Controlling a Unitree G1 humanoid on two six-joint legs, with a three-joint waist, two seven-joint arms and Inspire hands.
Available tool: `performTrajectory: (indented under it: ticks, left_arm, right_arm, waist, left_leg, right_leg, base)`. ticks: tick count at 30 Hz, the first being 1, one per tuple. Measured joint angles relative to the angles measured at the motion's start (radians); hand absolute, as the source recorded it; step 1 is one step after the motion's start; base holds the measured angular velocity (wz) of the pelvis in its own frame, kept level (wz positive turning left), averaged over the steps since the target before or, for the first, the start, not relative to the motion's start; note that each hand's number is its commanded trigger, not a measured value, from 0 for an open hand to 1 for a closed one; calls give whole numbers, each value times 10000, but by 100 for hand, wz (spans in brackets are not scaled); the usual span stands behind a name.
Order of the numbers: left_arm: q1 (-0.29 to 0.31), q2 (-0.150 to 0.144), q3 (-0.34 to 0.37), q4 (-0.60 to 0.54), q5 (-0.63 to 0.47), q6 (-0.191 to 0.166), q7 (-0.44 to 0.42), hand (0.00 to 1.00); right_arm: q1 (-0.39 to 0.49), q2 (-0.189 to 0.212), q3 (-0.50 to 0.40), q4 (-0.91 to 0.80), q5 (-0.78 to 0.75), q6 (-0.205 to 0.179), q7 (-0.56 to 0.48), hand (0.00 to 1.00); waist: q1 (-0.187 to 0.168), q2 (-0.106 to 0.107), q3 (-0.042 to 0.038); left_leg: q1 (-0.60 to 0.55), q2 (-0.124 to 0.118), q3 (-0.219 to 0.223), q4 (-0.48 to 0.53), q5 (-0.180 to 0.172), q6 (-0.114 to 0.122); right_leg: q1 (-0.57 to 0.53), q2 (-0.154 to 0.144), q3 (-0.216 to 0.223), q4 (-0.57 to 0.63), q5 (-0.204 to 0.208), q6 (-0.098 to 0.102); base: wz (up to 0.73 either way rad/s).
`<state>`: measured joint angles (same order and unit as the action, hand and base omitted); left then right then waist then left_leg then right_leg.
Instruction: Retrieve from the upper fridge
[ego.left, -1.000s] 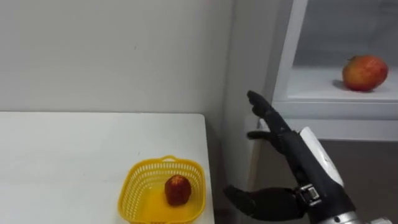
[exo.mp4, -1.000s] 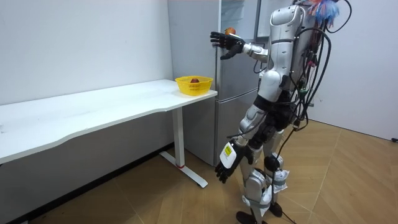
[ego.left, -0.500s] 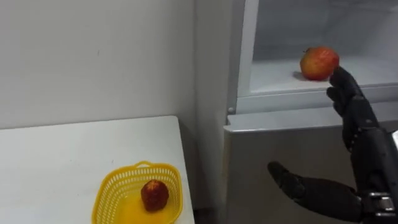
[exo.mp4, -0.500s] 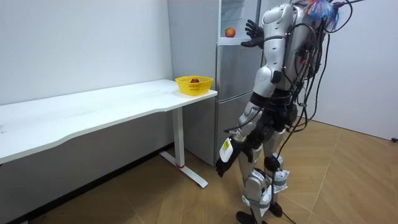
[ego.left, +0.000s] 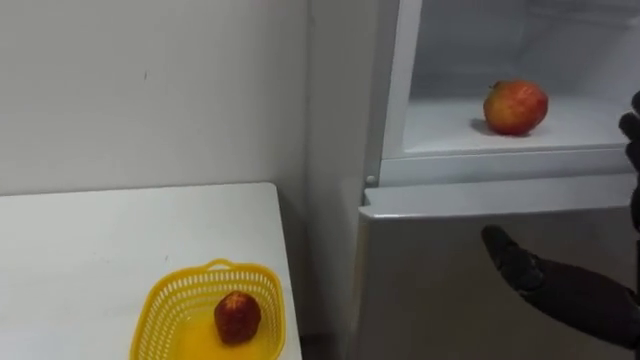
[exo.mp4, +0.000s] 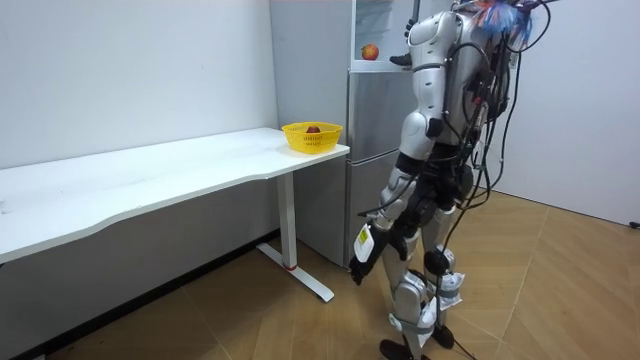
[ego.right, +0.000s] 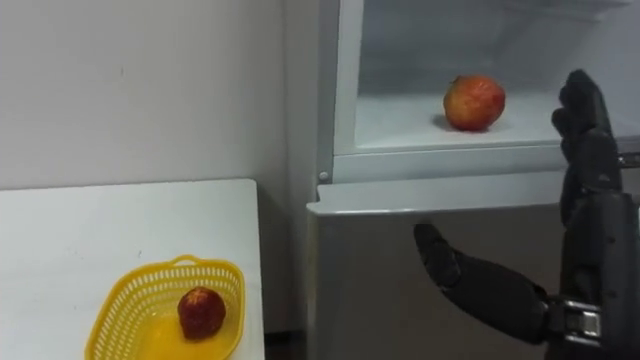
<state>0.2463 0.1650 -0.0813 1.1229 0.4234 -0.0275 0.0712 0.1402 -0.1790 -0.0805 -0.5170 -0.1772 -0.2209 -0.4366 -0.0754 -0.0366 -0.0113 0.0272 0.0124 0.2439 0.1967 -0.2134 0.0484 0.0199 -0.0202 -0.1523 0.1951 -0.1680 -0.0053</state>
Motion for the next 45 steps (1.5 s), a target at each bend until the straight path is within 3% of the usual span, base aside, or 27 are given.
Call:
performTrajectory:
  ticks: [2, 7, 10, 12, 16, 22, 26, 28, 31, 38, 43, 45]
  left_arm:
    - [-47, 12, 7, 5, -12, 1, 3, 0]
    - [-215, 38, 280, 13, 7, 0, -25, 0]
    - [-212, 74, 753, 0, 13, 49, -107, 0]
    - [-213, 90, 1001, -3, 13, 59, -188, 0]
    - [-178, 154, 1199, -113, 37, 248, -315, 0]
    - [-145, 416, 1214, -353, 28, 315, -380, 0]
    - [-234, 404, 1399, -601, 88, 419, -449, 0]
    - [-220, 366, 1400, -751, 96, 532, -467, 0]
    - [-193, 353, 1520, -759, 82, 683, -470, 0]
    - [-22, 413, 1597, -959, 307, 815, -844, 0]
    - [-37, 529, 1607, -1121, 305, 881, -865, 0]
    - [-22, 569, 1604, -1120, 293, 902, -849, 0]
  right_arm:
    - [-11, -118, -207, 46, 99, -12, -123, 0]
    - [-671, -876, -1124, 597, 554, 32, -481, 0]
    - [-1478, -1160, -1844, 1330, 1076, 41, -781, 0]
    - [-1918, -1479, -2154, 1889, 1629, 84, -846, 0]
    - [-2785, -2003, -2602, 2380, 2605, 625, -898, 0]
    - [-4492, -2823, -2546, 4275, 2888, 705, -714, 0]
    - [-5527, -3223, -2549, 5302, 3342, 975, -429, 0]
    - [-5938, -3409, -2535, 5640, 3533, 1223, -194, 0]
    - [-6290, -3511, -2450, 6159, 4275, 1380, 178, 0]
    - [-7387, -4104, -2013, 7749, 5009, 1804, 851, 0]
    - [-7586, -4600, -1351, 8298, 5667, 1841, 1226, 0]
    - [-7586, -4620, -1288, 8306, 5905, 1906, 1332, 0]
  waist:
    - [-9, 14, 8]
    - [-22, -11, 45]
    - [-13, -274, 170]
    - [2, -321, 140]
    - [-3, -588, 120]
    - [49, -772, 91]
    - [155, -690, 105]
    - [257, -538, 118]
    - [300, -452, 64]
    - [303, -515, 49]
    - [471, -735, 50]
    - [473, -813, 37]
  left_leg:
    - [9, 0, -15, -19, -4, 1]
    - [24, -8, -60, -152, 0, -3]
    - [150, -3, -116, -179, 13, -21]
    - [134, -16, -150, -153, 16, -19]
    - [-8, -78, -331, -71, 28, 2]
    - [-62, -78, -643, 109, 33, 4]
    - [-222, -84, -827, 254, 20, 15]
    - [-238, -82, -849, 235, 21, 13]
    - [-216, -61, -861, 204, 30, -1]
    - [-296, -55, -897, 228, 42, -19]
    - [-329, -56, -945, 274, 42, -18]
    - [-334, -66, -996, 281, 43, -18]
  right_leg:
    - [1, -1, -10, 18, 1, 1]
    - [40, -36, -169, 64, -2, 5]
    - [192, -43, -337, 65, -8, 10]
    - [201, -64, -427, 63, -9, 10]
    - [167, -101, -507, -8, -29, 6]
    - [314, -132, -937, -91, -10, 6]
    - [305, -156, -1127, -81, -5, 7]
    - [308, -164, -1189, -80, -6, 7]
    - [308, -193, -1200, -78, -6, 7]
    - [311, -190, -1249, -75, -6, 7]
    - [317, -145, -1305, -76, -4, 4]
    - [329, -161, -1427, -75, -4, 4]
  base:
    - [0]
    - [2]
    - [6]
    - [6]
    - [8]
    - [19]
    - [16]
    - [4]
    - [2]
    - [0]
    - [1]
    - [10]
